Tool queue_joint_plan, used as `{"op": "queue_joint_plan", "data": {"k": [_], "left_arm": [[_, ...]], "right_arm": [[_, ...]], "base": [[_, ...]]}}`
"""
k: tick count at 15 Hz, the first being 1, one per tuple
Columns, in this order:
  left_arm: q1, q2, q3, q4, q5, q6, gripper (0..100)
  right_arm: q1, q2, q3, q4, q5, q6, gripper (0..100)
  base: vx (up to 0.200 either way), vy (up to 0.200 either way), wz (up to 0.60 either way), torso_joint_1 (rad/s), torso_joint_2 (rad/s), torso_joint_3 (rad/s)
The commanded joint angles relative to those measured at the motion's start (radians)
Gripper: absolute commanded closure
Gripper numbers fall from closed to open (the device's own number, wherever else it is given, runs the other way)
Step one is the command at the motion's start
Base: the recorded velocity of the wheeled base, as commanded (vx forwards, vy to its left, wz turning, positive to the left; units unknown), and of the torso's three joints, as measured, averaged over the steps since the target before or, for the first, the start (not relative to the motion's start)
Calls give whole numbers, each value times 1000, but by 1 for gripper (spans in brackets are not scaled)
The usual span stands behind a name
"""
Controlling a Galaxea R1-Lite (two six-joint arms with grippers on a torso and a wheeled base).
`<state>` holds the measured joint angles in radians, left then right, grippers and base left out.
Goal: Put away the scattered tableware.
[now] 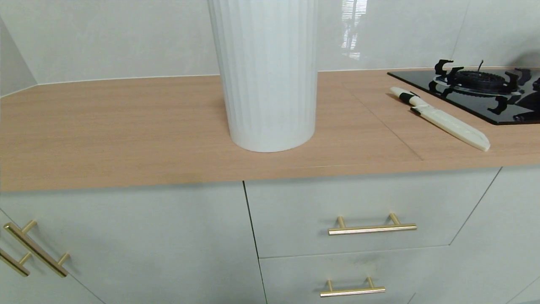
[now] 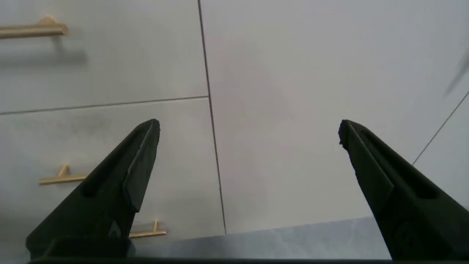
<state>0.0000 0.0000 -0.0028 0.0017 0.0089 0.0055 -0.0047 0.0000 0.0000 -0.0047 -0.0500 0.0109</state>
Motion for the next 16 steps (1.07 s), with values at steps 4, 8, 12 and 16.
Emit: {"op": "queue_joint_plan", "data": {"k": [4,8,12,16], "left_arm": [[0,2,1,0,0,-1,0],[0,2,0,0,0,-1,0],[0,2,0,0,0,1,0],[0,2,0,0,0,-1,0]], "right_arm": [[0,2,0,0,1,0,0],[0,2,0,0,1,0,0],[0,2,0,0,-1,0,0],[0,2,0,0,1,-2,0]], "base": [[0,0,300,0,0,1],[0,0,0,0,0,0],[0,0,0,0,0,0],[0,0,0,0,0,0]]}}
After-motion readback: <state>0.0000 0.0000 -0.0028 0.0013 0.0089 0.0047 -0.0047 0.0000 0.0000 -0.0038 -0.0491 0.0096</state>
